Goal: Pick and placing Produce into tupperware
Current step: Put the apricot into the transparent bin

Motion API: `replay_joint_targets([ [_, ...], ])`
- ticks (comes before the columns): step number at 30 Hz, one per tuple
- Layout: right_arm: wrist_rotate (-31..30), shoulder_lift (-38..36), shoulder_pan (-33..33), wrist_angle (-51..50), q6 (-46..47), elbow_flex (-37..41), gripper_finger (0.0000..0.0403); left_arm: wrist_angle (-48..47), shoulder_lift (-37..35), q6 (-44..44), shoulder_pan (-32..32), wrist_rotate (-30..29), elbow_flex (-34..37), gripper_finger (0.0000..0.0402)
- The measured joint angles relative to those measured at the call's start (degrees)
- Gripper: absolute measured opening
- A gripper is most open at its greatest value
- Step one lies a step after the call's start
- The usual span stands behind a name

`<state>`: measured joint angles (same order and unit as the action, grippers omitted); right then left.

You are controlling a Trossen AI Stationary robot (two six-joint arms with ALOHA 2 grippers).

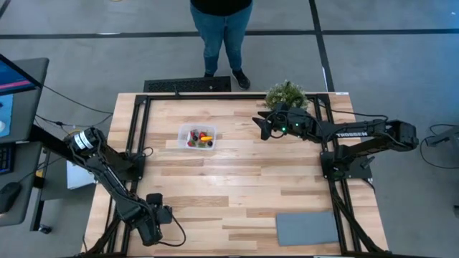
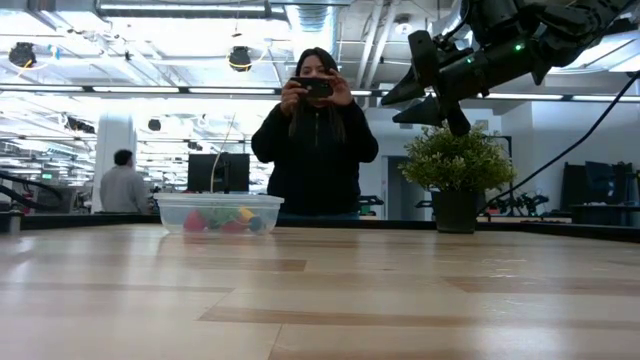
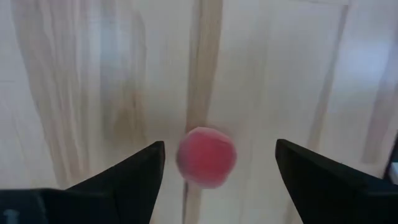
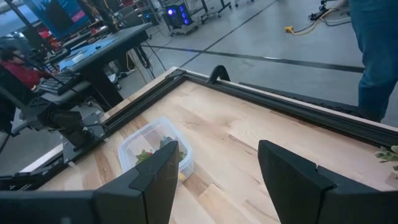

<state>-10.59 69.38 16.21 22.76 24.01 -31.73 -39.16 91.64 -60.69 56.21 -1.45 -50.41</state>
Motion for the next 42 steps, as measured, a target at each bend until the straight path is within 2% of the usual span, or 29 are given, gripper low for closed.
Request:
replay_joint_targets([
  [7,0.0,0.0,0.0,0.0,0.0,0.0,0.0244,-1.1,0.0,-0.1,0.3,0.0,0.2,0.0291],
  [15,0.0,0.0,0.0,0.0,0.0,0.0,0.0244,-1.4,0.0,-0.6,0.4,-1.3,0.2,0.0251],
  [19,0.0,0.0,0.0,0.0,0.0,0.0,0.0244,1.0,0.0,-1.4,0.4,0.1,1.2,0.0238],
  [22,0.0,0.0,0.0,0.0,-0.2,0.0,0.0244,3.1,0.0,-1.7,0.4,1.5,3.0,0.0236],
  [35,-0.2,0.0,0.0,0.0,-0.4,0.0,0.0244,2.6,0.0,-1.5,0.5,-1.9,3.7,0.0235],
  [42,-0.2,0.0,0.0,0.0,-0.4,0.0,0.0244,2.6,0.0,-1.5,0.4,-1.8,3.7,0.0235],
])
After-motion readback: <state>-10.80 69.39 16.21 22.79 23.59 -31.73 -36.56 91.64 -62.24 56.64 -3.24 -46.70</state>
